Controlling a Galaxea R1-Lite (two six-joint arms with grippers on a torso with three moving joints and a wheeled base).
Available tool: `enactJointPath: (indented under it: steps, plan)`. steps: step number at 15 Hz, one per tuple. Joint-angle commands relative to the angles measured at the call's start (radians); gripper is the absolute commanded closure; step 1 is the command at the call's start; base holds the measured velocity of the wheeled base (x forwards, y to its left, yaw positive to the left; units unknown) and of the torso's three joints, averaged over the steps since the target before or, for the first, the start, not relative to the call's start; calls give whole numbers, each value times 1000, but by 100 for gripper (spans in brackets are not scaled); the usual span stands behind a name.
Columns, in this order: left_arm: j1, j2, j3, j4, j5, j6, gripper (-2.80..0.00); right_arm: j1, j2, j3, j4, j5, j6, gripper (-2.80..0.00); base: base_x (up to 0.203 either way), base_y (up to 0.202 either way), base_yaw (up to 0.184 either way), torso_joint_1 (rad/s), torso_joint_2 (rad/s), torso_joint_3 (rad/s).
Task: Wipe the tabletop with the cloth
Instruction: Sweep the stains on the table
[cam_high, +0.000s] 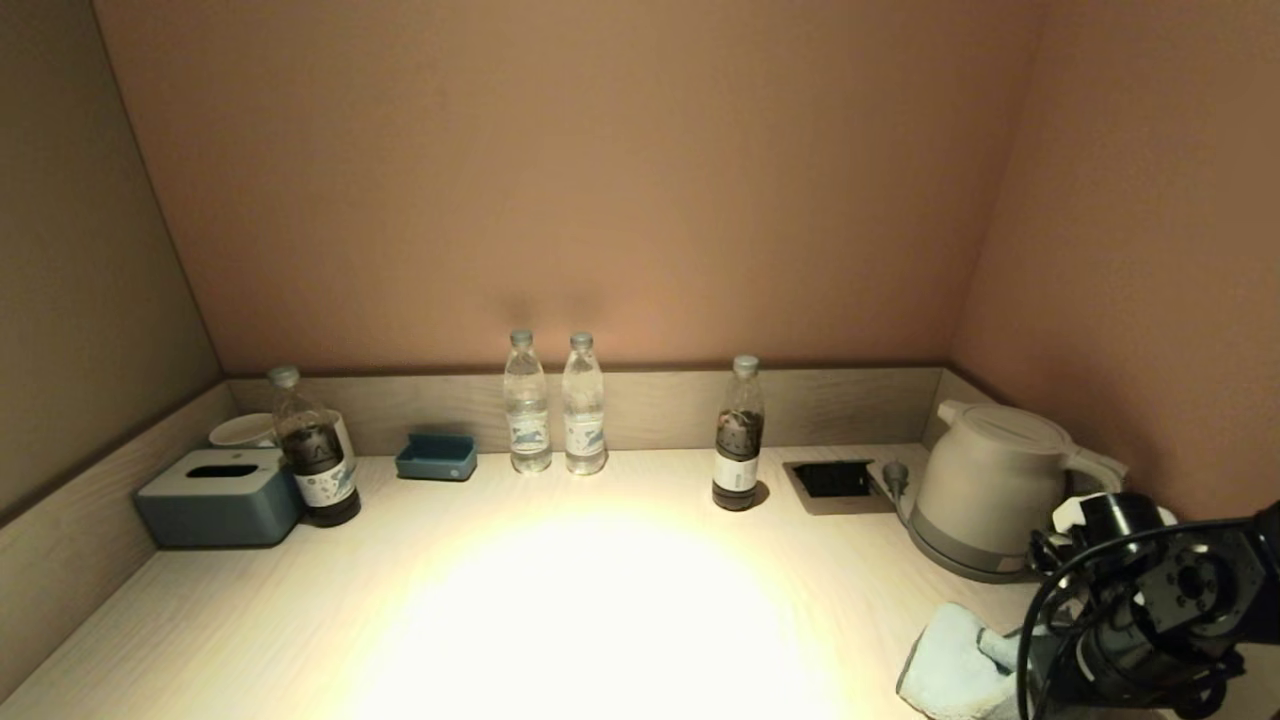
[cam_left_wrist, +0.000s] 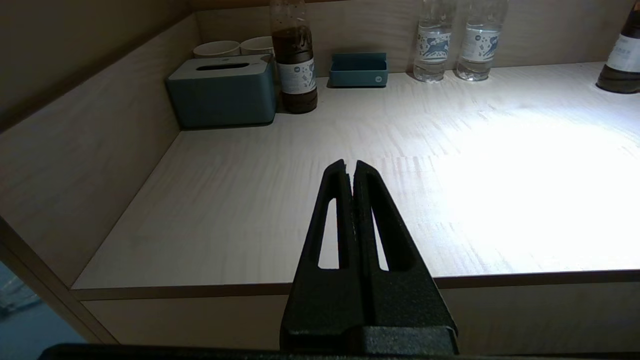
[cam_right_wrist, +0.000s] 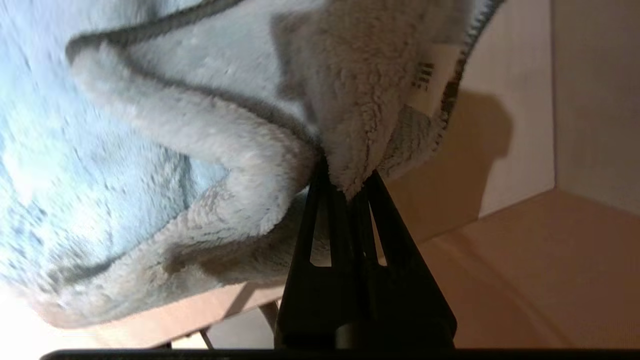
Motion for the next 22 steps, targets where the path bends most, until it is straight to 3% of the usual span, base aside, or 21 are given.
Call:
enactJointPath:
  steps: [1, 4, 8, 11, 15, 22]
  plan:
    - [0, 0, 0, 0, 0, 0, 0, 9, -6, 10, 17, 6, -5, 0, 0, 0, 0, 0, 0, 0]
    - [0, 0, 0, 0, 0, 0, 0, 44, -10, 11, 18, 42, -3, 0, 0, 0, 0, 0, 0, 0]
    - [0, 0, 0, 0, 0, 0, 0, 208, -14, 3, 11, 85, 12, 0, 0, 0, 0, 0, 0, 0]
    - [0, 0, 0, 0, 0, 0, 0, 261, -11, -16, 9, 86, 13, 0, 0, 0, 0, 0, 0, 0]
    - [0, 0, 0, 0, 0, 0, 0, 382, 31, -110, 12, 87, 43, 0, 0, 0, 0, 0, 0, 0]
    - [0, 0, 0, 0, 0, 0, 0, 509, 159, -320, 17, 87, 138, 0, 0, 0, 0, 0, 0, 0]
